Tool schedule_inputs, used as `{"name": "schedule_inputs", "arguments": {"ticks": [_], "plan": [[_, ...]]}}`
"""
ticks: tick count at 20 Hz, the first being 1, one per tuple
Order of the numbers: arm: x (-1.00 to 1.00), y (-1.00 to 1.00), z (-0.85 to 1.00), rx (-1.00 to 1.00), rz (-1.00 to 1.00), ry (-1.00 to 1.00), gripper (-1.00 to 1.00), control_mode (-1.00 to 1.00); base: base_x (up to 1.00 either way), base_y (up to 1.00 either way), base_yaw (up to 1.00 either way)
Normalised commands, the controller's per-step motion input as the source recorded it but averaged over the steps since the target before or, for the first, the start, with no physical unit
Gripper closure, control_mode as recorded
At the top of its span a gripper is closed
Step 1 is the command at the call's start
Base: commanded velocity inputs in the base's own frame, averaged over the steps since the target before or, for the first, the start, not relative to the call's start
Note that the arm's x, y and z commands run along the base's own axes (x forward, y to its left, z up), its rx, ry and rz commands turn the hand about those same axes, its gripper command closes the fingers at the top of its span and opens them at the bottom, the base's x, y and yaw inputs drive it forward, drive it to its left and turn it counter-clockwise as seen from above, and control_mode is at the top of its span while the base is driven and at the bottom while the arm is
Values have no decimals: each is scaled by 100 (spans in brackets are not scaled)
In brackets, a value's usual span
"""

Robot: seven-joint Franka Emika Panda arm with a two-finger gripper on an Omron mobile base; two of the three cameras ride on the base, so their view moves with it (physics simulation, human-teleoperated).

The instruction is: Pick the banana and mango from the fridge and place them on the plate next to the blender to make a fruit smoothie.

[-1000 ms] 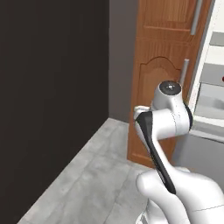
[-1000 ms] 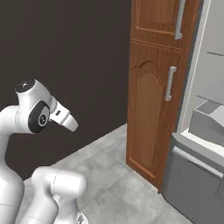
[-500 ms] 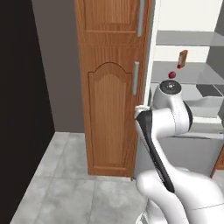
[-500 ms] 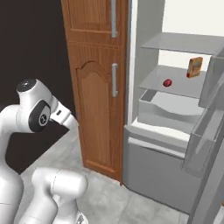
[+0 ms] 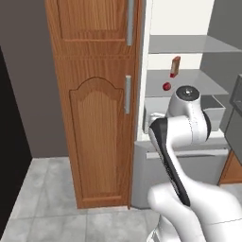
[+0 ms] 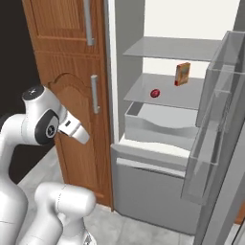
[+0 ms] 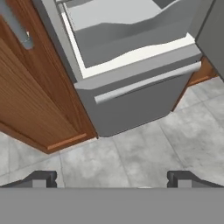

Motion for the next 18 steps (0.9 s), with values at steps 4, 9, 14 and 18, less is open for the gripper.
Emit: {"name": "schedule_inputs", "arguments": {"ticks": [4,9,14,18], "plan": [[0,0,0,0,0,0,-100,100,17,-34,-16],[0,0,0,0,0,0,-100,100,6,-45,-15],[0,0,0,0,0,0,-100,100,26,-38,-17],[0,0,0,0,0,0,-100,100,34,-33,-16]]}}
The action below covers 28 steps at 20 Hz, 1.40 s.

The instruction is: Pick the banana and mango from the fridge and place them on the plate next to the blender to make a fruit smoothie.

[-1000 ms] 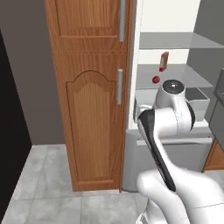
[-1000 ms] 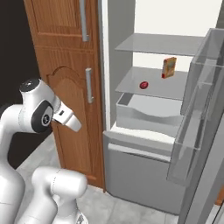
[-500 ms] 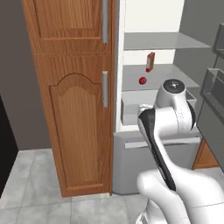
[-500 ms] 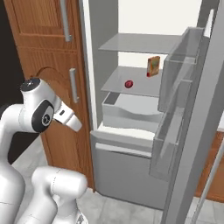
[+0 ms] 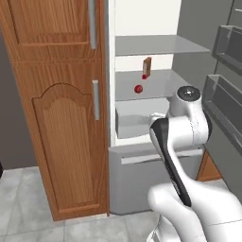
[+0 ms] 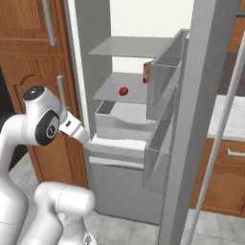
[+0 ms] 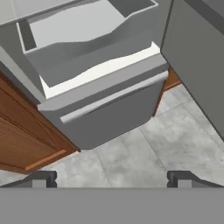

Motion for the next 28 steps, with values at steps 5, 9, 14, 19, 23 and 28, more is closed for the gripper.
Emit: {"name": "schedule_inputs", "arguments": {"ticks": [5,9,14,19,23,28], "plan": [[0,0,0,0,0,0,-100,100,44,-27,-14],[0,0,0,0,0,0,-100,100,46,-23,-12],[0,0,0,0,0,0,-100,100,52,-13,-10],[0,0,0,0,0,0,-100,100,54,-9,-10],[0,0,0,0,0,0,-100,100,49,-12,-7],[23,-12,11,0,2,0,-100,-100,17,-6,0]]}}
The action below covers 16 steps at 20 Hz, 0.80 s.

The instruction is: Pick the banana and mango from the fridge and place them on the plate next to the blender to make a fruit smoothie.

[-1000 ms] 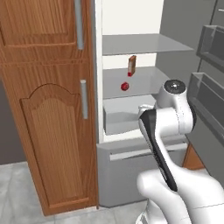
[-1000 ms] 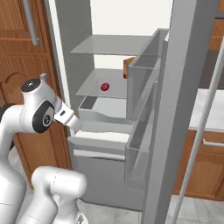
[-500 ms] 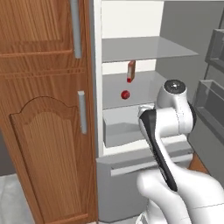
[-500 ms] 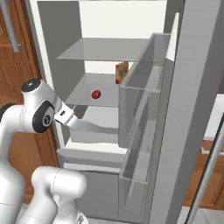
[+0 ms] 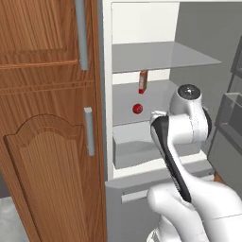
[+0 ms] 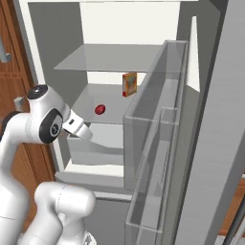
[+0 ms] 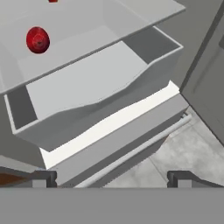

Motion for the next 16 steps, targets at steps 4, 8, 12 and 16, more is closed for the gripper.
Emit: {"name": "schedule_inputs", "arguments": {"ticks": [4,8,12,16], "plan": [[42,-34,26,0,20,0,-100,-100,0,0,0],[39,-34,24,0,29,0,-100,-100,0,0,0],[39,-15,22,0,25,0,-100,-100,0,0,0],[41,-1,1,-2,13,0,-100,-100,0,0,0]]}}
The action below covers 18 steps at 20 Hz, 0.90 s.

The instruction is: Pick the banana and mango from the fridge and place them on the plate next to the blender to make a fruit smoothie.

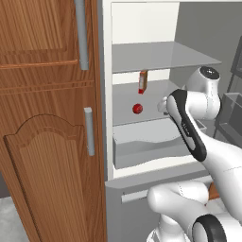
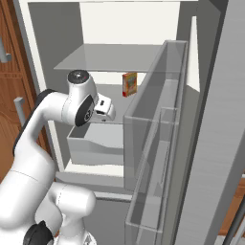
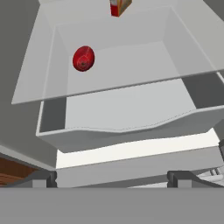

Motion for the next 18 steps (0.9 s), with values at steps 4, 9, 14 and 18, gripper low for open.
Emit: {"name": "schedule_inputs", "arguments": {"ticks": [4,9,14,18], "plan": [[13,1,-15,0,1,0,-100,-100,0,0,0],[25,14,-24,-1,0,0,-100,-100,0,0,0],[29,17,-8,0,-1,0,-100,-100,0,0,0],[29,28,-5,0,-1,-1,-100,-100,0,0,0]]}}
